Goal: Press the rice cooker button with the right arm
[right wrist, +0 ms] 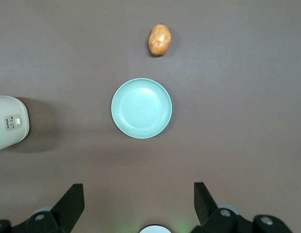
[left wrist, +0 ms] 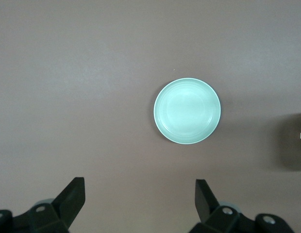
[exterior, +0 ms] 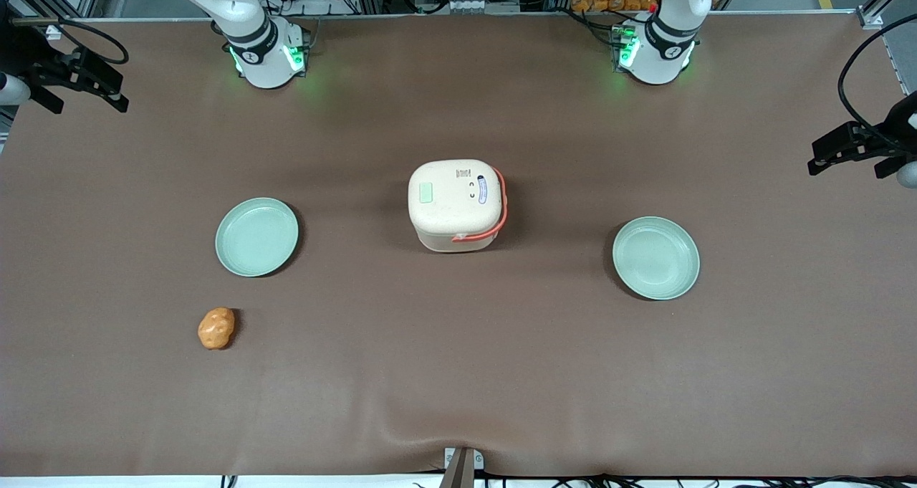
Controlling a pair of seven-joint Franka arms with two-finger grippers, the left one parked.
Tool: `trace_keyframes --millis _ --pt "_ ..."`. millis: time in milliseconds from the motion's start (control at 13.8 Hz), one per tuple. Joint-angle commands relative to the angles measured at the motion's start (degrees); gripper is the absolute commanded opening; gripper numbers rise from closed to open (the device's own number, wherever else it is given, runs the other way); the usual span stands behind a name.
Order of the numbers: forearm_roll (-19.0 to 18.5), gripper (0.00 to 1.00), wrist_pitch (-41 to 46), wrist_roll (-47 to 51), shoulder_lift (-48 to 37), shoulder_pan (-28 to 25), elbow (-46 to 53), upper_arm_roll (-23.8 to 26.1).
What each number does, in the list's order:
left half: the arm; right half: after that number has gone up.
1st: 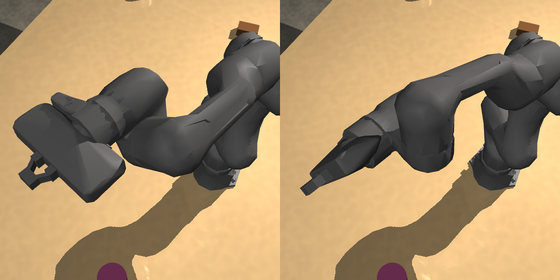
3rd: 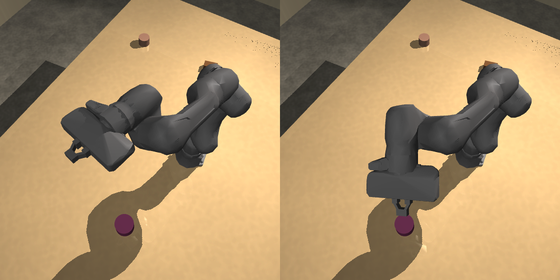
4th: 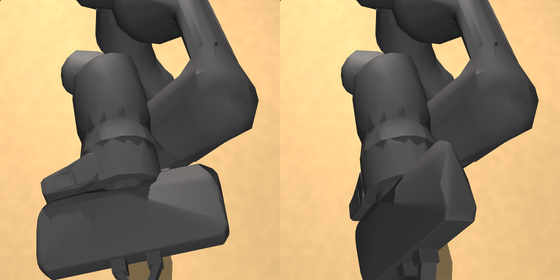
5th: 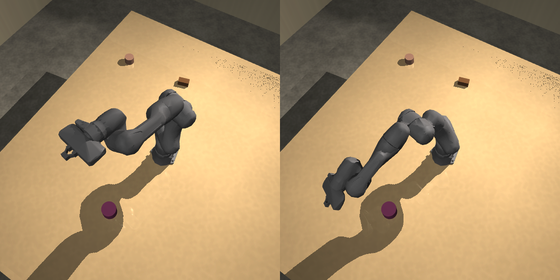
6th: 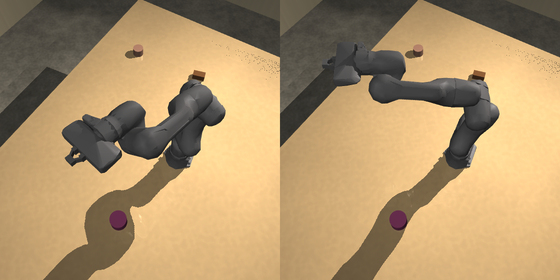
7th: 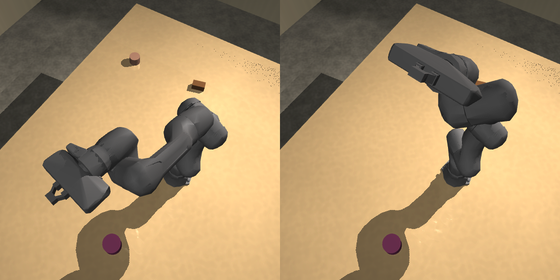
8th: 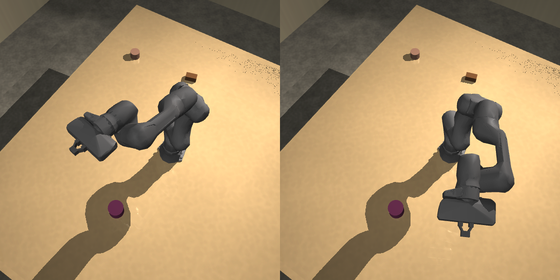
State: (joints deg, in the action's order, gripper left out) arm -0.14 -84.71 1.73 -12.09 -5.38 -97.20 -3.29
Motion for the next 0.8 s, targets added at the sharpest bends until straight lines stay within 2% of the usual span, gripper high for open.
trace_keyframes --millis 0,435,581,726 --pt "-0.65 1.00 0.60 -0.59 -0.21 0.19 0.61 0.39" --pt "0.31 1.00 0.34 0.12 1.46 -2.79 1.40 0.65" --pt "0.67 1.00 0.25 0.21 1.55 -6.20 1.40 0.57" --pt "0.84 1.00 -0.36 4.92 2.69 -9.90 1.66 0.65"
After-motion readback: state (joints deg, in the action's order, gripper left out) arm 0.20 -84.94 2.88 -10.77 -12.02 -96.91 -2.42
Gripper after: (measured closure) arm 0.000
